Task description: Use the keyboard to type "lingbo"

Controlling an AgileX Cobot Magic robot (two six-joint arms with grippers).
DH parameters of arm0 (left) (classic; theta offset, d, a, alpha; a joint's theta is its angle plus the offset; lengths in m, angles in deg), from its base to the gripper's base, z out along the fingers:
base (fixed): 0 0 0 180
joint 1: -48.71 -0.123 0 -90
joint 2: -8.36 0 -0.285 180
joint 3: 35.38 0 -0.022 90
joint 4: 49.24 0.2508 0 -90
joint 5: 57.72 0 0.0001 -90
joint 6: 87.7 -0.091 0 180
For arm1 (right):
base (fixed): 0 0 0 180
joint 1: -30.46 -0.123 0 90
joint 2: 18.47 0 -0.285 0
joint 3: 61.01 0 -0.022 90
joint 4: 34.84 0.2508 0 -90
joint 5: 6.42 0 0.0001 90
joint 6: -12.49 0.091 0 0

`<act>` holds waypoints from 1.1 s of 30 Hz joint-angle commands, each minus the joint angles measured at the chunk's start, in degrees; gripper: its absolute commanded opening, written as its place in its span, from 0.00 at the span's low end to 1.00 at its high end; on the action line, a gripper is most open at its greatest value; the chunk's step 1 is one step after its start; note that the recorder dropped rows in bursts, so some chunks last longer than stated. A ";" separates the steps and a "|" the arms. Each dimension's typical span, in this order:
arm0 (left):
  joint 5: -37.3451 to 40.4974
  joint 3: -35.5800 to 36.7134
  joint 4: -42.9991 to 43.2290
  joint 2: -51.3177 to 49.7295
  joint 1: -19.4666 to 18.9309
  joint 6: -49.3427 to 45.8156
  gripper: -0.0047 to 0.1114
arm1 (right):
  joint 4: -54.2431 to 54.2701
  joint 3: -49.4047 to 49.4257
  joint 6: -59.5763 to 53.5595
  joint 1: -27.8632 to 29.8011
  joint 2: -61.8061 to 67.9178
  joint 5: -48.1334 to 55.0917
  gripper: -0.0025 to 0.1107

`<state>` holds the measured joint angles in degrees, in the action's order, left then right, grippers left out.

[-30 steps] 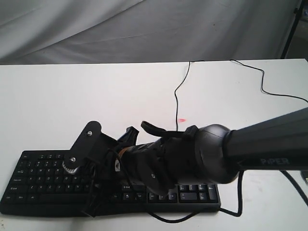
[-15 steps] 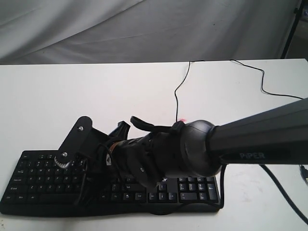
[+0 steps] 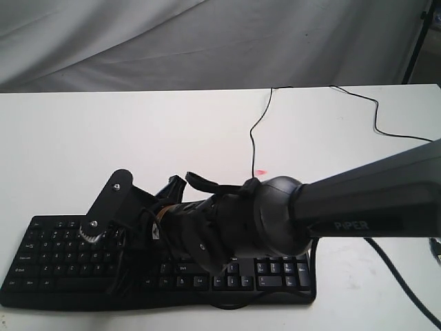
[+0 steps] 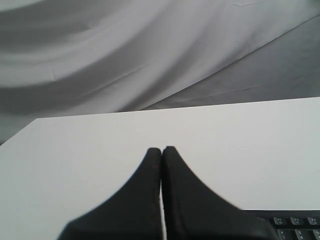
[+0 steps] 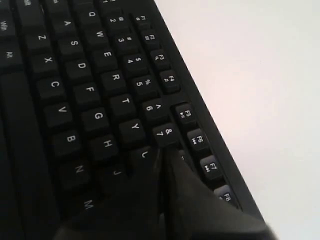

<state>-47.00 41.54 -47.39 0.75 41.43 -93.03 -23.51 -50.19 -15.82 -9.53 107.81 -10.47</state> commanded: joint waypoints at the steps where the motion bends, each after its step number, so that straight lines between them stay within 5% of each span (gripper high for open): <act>1: -0.25 0.29 -0.03 -0.18 0.22 0.16 0.05 | -0.72 -0.36 -0.29 0.16 -0.04 -0.74 0.02; 33: -0.25 0.29 -0.03 -0.18 0.22 0.16 0.05 | -0.84 -0.36 -0.29 0.16 1.86 0.31 0.02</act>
<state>-47.00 41.54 -47.39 0.75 41.43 -93.03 -23.59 -50.19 -15.82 -9.53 109.84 -10.69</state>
